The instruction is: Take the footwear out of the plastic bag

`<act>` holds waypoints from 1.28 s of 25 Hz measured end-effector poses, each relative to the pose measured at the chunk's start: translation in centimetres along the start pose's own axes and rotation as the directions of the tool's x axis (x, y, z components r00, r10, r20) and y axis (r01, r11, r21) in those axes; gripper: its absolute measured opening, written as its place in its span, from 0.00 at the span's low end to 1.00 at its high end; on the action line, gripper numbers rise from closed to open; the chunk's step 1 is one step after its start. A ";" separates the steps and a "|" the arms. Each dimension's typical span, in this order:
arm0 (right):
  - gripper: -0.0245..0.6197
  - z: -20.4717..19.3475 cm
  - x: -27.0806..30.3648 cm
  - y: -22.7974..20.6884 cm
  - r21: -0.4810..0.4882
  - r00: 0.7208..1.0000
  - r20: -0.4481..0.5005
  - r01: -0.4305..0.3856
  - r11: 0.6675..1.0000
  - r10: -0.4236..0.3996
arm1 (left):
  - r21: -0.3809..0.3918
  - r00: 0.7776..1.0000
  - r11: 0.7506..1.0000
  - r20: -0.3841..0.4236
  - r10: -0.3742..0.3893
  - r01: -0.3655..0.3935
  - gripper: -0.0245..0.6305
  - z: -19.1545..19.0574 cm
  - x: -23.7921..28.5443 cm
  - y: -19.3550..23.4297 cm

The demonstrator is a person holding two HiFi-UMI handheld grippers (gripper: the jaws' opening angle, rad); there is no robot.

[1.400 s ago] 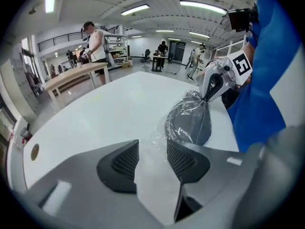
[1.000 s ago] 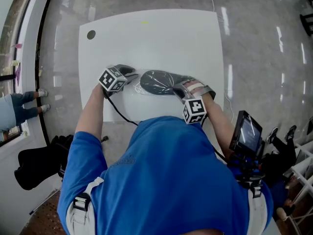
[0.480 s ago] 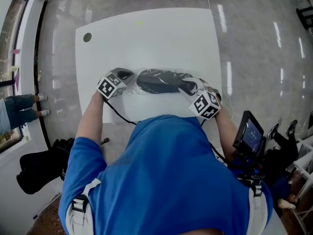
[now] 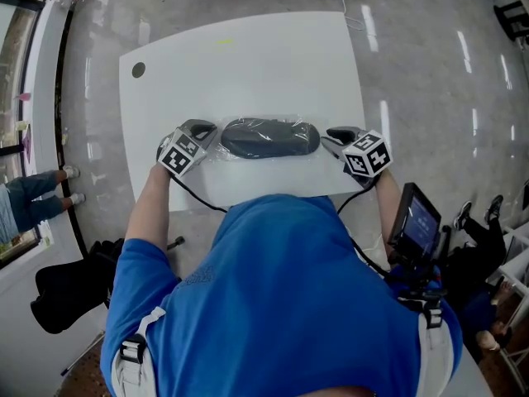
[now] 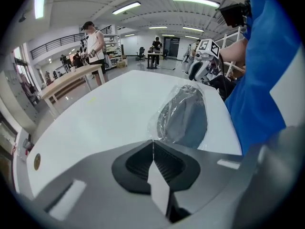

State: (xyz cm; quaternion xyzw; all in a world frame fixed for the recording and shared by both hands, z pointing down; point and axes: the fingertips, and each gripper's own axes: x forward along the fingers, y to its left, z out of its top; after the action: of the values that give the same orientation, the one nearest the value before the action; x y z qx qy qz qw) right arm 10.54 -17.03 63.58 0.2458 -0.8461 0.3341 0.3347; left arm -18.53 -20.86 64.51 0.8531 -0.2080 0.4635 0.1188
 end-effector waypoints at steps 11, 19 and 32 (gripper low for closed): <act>0.31 -0.7 2.5 2.0 -0.009 0.974 -0.151 -0.172 0.985 0.169 | 0.135 0.976 0.970 0.107 0.191 -0.204 0.05 1.1 -3.2 -1.4; 0.31 -1.4 3.1 3.8 -0.049 0.943 -0.216 -0.269 0.962 0.253 | 0.165 0.955 0.946 0.154 0.254 -0.279 0.05 1.8 -4.3 -2.3; 0.21 -1.3 2.4 3.1 -0.005 0.952 -0.168 -0.261 0.965 0.257 | 0.148 0.962 0.952 0.103 0.253 -0.267 0.05 0.1 -3.5 -0.9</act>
State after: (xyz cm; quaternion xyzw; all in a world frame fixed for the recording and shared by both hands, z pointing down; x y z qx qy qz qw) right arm 7.56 -14.51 64.79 0.0996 -0.8448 0.3828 0.3604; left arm -19.71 -19.29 61.49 0.8435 -0.2854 0.4546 -0.0210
